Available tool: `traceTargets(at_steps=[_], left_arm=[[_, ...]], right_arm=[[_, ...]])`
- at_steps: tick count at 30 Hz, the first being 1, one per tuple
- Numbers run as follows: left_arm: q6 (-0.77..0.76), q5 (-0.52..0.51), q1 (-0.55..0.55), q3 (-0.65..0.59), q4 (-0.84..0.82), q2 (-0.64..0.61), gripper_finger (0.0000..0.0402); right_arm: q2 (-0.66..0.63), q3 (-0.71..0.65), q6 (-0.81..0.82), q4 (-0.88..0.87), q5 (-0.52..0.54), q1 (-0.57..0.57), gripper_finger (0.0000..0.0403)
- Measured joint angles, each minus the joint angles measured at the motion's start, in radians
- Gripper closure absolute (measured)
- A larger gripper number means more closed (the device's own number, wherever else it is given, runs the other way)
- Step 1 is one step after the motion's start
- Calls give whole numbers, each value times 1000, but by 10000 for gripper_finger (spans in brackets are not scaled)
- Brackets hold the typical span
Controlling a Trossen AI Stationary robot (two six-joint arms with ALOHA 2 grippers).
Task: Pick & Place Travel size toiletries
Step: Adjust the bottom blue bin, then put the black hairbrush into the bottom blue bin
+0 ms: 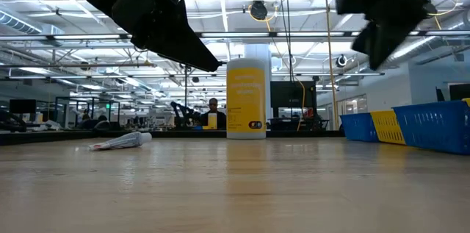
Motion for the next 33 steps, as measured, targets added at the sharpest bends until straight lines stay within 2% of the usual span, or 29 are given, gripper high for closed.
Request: traceTargets(at_steps=[4, 9, 12, 18, 21, 23, 26, 29, 33], left_arm=[[0, 0, 3, 0, 0, 0, 218], [-5, 0, 8, 0, -1, 0, 218], [-7, 0, 8, 0, -2, 0, 218], [-15, 0, 8, -18, 6, 0, 218], [-23, 0, 8, -19, 7, 0, 218], [-30, 0, 8, -19, 4, 0, 218], [-83, -2, -4, -19, -63, -10, 218], [-194, -35, -42, -17, -225, -58, 218], [-457, -83, -119, -17, -574, -145, 218]], right_arm=[[95, 1, -20, 125, -12, 28, 359], [256, 0, -61, 47, -81, 31, 397], [314, 0, -79, -16, -111, 33, 399], [305, -1, -78, -78, -108, 38, 401], [250, -1, -86, -24, -98, 43, 402], [205, -2, -101, 80, -45, 62, 401], [144, -35, -151, 363, 92, 111, 402], [129, -118, -201, 728, 175, 157, 401], [163, -257, -318, 1200, 178, 205, 399]])
